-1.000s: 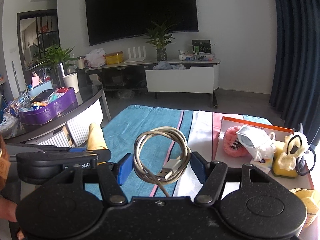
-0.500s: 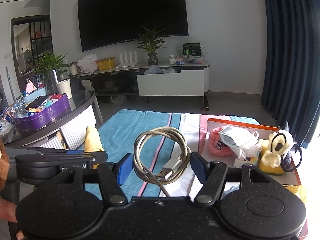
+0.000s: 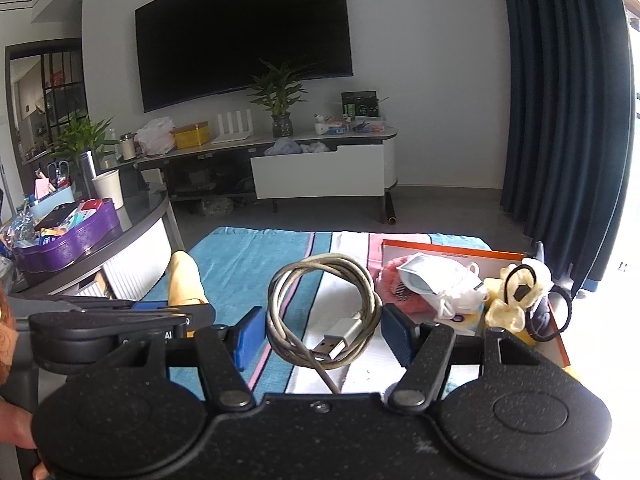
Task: Organize soft objects
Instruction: 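Carry the yellow cloth and white cable over the white box with both grippers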
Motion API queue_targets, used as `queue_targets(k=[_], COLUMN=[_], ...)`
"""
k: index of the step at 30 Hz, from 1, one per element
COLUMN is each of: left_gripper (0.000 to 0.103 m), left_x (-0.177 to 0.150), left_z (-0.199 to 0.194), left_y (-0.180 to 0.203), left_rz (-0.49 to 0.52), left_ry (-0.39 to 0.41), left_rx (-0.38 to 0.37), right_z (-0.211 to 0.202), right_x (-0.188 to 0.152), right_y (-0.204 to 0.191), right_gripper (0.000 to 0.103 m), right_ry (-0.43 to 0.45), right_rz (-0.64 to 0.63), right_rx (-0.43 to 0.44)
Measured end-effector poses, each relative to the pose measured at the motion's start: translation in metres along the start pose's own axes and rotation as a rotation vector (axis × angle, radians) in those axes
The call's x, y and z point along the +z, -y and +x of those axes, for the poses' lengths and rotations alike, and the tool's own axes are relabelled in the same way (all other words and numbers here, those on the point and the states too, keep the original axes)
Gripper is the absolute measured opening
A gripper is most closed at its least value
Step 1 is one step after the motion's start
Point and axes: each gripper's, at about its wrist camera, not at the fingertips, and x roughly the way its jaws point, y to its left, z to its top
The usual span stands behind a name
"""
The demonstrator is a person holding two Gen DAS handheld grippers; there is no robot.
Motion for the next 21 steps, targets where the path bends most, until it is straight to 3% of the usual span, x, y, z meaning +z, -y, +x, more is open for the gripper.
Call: queue_targets(k=[21], left_gripper=[0.026], left_x=[0.008], left_z=[0.016], left_y=[0.032], left_rz=[0.039], left_ry=[-0.023], left_rx=[-0.075], right_z=[-0.006], right_x=[0.001], right_y=[0.035], right_gripper=[0.076], right_ry=[-0.015], right_rz=[0.046], right_rx=[-0.086])
